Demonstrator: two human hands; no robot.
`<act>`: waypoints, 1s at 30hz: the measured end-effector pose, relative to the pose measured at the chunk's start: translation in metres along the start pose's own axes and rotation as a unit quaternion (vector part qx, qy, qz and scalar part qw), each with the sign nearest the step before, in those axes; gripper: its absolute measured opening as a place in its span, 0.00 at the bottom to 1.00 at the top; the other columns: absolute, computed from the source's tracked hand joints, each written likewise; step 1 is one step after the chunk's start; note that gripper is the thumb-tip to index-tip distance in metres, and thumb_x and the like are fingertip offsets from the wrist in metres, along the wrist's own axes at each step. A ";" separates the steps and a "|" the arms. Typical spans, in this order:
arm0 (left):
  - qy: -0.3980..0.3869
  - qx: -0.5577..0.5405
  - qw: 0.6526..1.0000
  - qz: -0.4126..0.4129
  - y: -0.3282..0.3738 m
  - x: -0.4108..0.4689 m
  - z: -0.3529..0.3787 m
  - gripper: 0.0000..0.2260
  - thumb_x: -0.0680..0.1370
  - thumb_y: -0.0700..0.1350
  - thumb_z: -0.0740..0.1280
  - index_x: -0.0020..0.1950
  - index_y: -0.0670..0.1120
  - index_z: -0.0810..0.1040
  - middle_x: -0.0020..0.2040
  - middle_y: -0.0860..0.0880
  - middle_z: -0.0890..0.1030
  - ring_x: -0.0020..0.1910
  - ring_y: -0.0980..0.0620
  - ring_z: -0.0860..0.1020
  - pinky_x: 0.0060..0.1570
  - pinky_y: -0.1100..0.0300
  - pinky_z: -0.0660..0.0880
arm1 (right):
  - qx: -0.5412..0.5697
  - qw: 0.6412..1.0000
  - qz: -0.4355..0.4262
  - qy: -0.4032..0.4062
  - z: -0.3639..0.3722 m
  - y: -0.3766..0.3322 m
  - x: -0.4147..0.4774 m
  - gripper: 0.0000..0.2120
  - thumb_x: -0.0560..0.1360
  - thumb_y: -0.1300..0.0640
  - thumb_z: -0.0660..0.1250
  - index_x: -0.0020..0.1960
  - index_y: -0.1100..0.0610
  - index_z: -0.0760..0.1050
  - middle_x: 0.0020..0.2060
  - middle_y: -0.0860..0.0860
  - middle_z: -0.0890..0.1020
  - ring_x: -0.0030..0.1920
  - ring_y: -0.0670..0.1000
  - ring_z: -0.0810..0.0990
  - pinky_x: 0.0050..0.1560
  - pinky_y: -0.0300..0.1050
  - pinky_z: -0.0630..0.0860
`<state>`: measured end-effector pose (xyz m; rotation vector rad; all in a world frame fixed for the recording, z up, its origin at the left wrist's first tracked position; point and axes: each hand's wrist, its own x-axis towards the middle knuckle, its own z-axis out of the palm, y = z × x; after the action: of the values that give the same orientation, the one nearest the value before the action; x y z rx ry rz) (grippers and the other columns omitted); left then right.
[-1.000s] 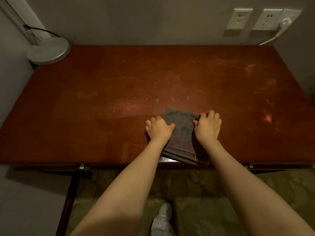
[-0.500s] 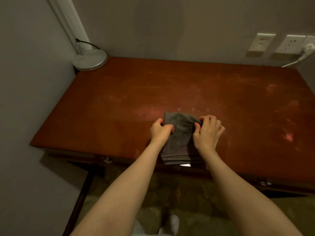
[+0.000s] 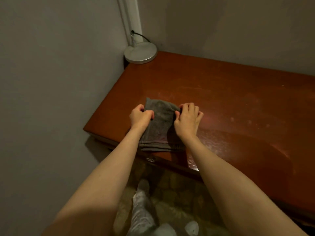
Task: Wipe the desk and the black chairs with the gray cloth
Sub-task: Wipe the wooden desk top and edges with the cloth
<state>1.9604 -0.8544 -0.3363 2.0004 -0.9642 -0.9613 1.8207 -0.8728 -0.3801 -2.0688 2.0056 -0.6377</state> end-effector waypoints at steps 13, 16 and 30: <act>0.064 0.032 0.997 -0.017 -0.023 0.144 -0.094 0.09 0.68 0.37 0.66 0.38 0.45 0.66 0.34 0.48 0.69 0.29 0.52 0.64 0.28 0.58 0.60 | -0.015 0.999 -0.014 -0.043 0.082 -0.126 0.085 0.12 0.79 0.53 0.59 0.60 0.57 0.70 0.60 0.55 0.69 0.61 0.58 0.65 0.61 0.52 0.60; 0.039 0.019 0.999 -0.015 -0.025 0.176 -0.098 0.08 0.73 0.39 0.67 0.48 0.45 0.69 0.45 0.46 0.76 0.37 0.52 0.72 0.30 0.61 0.64 | -0.028 0.998 0.008 -0.046 0.098 -0.139 0.105 0.13 0.79 0.53 0.60 0.61 0.58 0.70 0.62 0.55 0.68 0.62 0.58 0.65 0.61 0.51 0.60; -0.133 0.408 0.872 0.237 -0.082 0.217 -0.074 0.24 0.82 0.44 0.51 0.77 0.50 0.47 0.78 0.49 0.42 0.76 0.51 0.41 0.73 0.54 0.40 | -0.025 0.985 -0.053 -0.162 0.173 -0.164 0.083 0.25 0.82 0.52 0.40 0.77 0.60 0.45 0.76 0.56 0.46 0.76 0.54 0.41 0.73 0.47 0.35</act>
<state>2.1452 -0.9773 -0.4366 2.0967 -2.1786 -0.5892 2.0425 -0.9708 -0.4502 -2.1557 1.7544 -0.2475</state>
